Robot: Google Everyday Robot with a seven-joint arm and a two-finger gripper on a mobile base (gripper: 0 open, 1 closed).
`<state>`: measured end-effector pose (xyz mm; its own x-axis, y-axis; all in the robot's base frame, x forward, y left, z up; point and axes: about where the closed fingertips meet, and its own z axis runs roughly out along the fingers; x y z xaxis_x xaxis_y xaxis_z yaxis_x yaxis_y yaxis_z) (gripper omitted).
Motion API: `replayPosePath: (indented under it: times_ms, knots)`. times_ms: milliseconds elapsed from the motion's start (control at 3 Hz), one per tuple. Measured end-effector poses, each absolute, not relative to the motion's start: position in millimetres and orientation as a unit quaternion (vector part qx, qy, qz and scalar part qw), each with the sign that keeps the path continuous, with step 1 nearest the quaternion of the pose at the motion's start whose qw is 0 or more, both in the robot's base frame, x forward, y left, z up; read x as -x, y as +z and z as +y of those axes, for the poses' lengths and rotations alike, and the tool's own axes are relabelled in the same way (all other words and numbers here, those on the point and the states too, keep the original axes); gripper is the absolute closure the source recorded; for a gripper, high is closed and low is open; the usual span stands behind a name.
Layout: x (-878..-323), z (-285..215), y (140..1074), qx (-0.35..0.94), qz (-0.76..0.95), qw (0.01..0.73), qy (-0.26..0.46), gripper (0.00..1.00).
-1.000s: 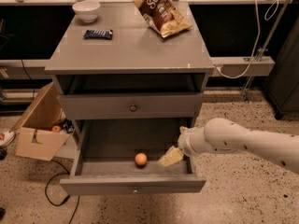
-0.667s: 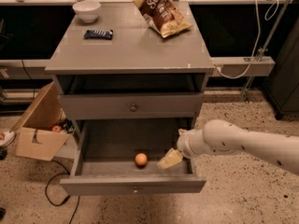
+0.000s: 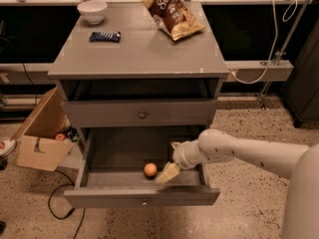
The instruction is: Pick orange from middle drawer and place on counter
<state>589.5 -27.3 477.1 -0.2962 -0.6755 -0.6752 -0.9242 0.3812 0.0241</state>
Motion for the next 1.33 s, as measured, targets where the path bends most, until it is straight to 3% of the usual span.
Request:
replayPosePath:
  times_ms: [667,1333]
  knots:
    - [-615.2,18.0,428.7,0.528,0.758,0.299,0.241,0.0]
    - [-638.9,31.1,405.6,0.495,0.774,0.306,0.248,0.0]
